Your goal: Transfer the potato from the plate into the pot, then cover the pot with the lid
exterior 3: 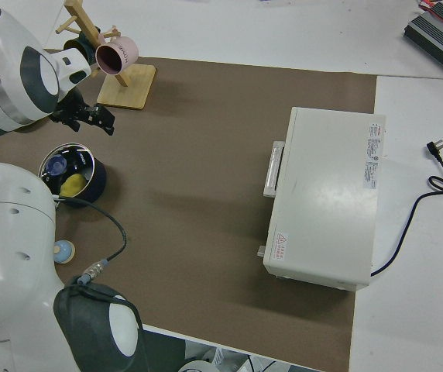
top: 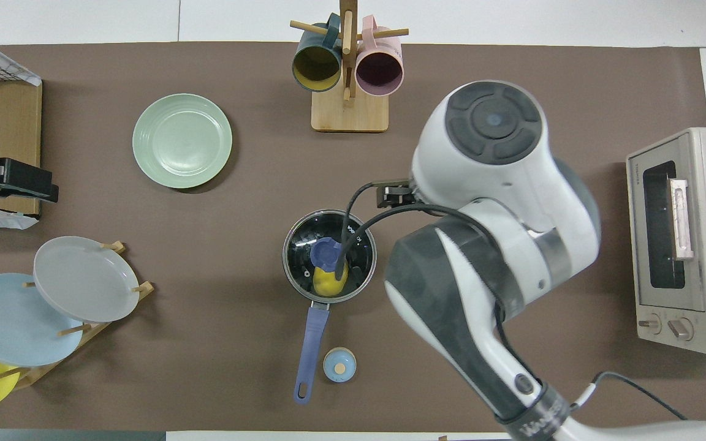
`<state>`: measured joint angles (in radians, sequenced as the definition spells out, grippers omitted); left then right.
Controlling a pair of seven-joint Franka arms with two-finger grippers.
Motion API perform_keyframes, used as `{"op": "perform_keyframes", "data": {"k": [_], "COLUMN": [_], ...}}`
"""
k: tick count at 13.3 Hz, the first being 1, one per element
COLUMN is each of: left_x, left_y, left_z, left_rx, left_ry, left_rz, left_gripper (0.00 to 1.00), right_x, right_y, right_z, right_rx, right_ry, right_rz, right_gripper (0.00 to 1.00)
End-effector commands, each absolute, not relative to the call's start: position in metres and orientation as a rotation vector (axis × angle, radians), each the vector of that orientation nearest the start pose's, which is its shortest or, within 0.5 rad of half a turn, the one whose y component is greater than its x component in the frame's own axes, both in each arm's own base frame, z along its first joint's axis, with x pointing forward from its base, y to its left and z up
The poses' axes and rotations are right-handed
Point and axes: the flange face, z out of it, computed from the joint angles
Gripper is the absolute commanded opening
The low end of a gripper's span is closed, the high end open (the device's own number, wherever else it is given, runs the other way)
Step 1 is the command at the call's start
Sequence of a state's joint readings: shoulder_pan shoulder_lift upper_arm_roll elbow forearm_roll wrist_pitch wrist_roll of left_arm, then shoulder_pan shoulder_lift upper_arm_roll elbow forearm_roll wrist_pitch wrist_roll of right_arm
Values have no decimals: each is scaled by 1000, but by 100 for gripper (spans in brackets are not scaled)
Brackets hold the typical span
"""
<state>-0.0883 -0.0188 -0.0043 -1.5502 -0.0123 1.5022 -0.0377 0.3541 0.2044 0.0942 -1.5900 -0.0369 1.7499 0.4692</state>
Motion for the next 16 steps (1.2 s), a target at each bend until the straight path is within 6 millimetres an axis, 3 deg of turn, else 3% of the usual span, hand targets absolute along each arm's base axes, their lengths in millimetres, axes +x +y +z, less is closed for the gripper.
{"op": "perform_keyframes", "data": {"k": [1, 4, 7, 11, 16], "left_x": [538, 538, 539, 540, 539], "left_y": [-55, -56, -55, -55, -56], "left_z": [644, 644, 645, 644, 645], "left_rx": [-3156, -3167, -3176, -3176, -3176], "left_ry": [77, 78, 74, 73, 76], "left_rz": [24, 25, 11, 11, 11], "left_gripper": [100, 100, 100, 100, 100], "right_x": [555, 526, 526, 520, 518], "right_y": [190, 110, 61, 30, 22], "right_z": [551, 592, 602, 602, 606], "right_rx": [-3200, -3216, -3183, -3180, -3186], "right_ry": [-43, -9, -86, -17, 6], "right_rz": [118, 202, 205, 243, 243], "right_gripper": [100, 100, 100, 100, 100]}}
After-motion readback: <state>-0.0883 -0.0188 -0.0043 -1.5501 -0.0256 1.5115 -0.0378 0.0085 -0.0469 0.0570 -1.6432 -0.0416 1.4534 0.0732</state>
